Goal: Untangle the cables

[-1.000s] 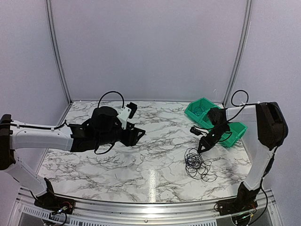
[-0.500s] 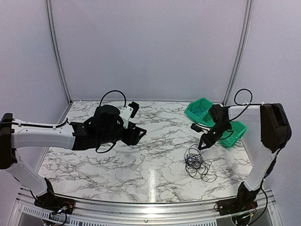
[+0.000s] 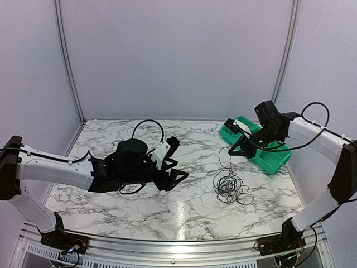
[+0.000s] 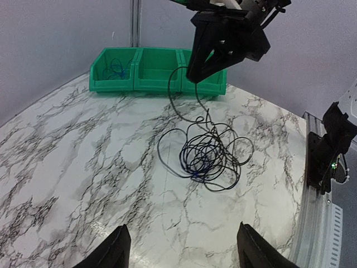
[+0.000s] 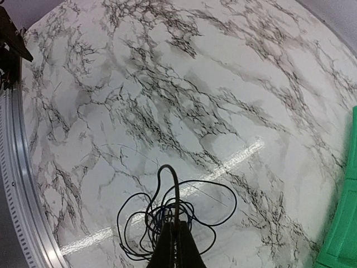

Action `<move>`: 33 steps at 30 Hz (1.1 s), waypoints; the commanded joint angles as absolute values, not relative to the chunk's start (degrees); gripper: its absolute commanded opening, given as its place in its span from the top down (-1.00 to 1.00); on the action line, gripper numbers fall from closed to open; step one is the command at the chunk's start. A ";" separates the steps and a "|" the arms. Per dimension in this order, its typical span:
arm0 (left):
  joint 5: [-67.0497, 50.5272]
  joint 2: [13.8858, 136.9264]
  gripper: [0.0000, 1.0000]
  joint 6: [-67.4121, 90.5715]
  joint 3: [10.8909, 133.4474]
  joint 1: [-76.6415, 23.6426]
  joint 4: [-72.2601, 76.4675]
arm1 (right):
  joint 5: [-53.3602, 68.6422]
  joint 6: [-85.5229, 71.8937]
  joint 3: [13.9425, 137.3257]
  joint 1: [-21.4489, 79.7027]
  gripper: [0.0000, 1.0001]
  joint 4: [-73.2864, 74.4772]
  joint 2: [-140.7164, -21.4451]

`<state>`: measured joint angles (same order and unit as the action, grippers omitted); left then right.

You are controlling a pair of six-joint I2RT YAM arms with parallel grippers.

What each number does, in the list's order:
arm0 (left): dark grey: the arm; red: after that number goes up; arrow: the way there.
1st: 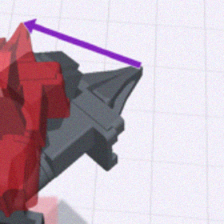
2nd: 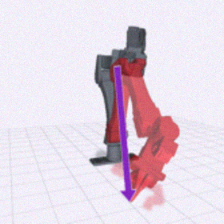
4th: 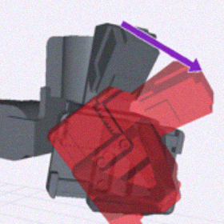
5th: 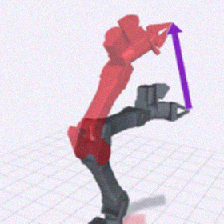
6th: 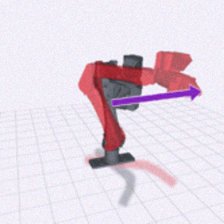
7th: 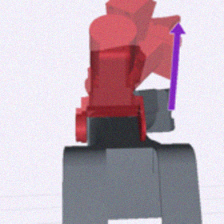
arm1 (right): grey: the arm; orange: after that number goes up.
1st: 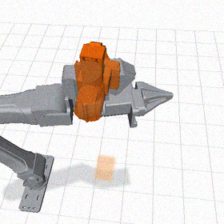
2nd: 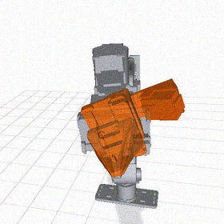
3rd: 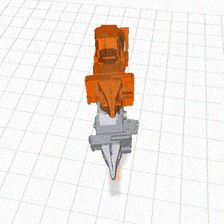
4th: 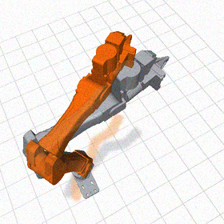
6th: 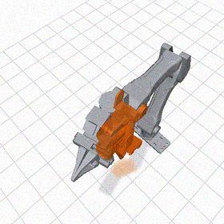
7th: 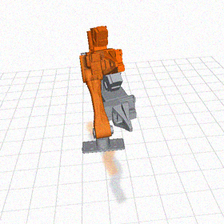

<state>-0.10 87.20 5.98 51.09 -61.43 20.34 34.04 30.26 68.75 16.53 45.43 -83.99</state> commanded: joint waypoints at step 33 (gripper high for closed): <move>13.98 140.92 0.87 32.71 91.38 -70.09 54.80 | 52.66 28.83 78.37 22.32 1.00 41.28 -77.05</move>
<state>19.33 137.40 29.06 87.85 -69.60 53.87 49.01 29.04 71.09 21.65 42.13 -76.58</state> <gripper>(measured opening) 0.118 0.021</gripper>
